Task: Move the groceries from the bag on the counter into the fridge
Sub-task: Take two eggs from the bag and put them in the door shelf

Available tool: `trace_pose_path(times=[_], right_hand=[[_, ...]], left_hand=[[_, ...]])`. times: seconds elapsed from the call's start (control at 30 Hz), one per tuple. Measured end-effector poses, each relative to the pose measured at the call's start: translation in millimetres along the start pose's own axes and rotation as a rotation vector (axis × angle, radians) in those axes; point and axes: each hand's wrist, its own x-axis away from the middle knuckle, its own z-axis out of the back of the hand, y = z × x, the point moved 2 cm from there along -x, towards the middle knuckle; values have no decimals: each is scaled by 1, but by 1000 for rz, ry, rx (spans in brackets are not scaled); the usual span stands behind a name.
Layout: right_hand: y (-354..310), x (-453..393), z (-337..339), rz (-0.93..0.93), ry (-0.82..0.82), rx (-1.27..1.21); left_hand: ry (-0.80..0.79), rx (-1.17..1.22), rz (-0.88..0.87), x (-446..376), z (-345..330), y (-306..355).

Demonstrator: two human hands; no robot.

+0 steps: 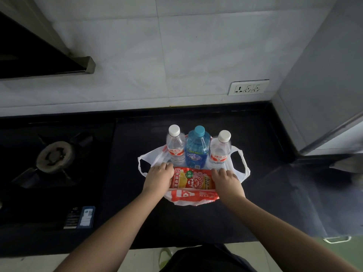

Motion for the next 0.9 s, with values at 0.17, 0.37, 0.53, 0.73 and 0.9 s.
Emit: trace_pose_path(times=[0.17, 0.37, 0.53, 0.73, 0.9], right_hand=[[-1, 12, 3, 76, 158, -169], [-14, 32, 30, -22, 186, -738], [-36, 50, 48, -354, -81, -1624], [-68, 73, 53, -568, -128, -2380], [-98, 92, 63, -544, -173, -2431]], left_hand=[[216, 275, -64, 23, 8, -2], [242, 840, 152, 47, 26, 0], [-43, 1609, 348, 74, 48, 7], [-136, 2183, 354, 115, 70, 6], [-212, 2341, 337, 141, 78, -3]])
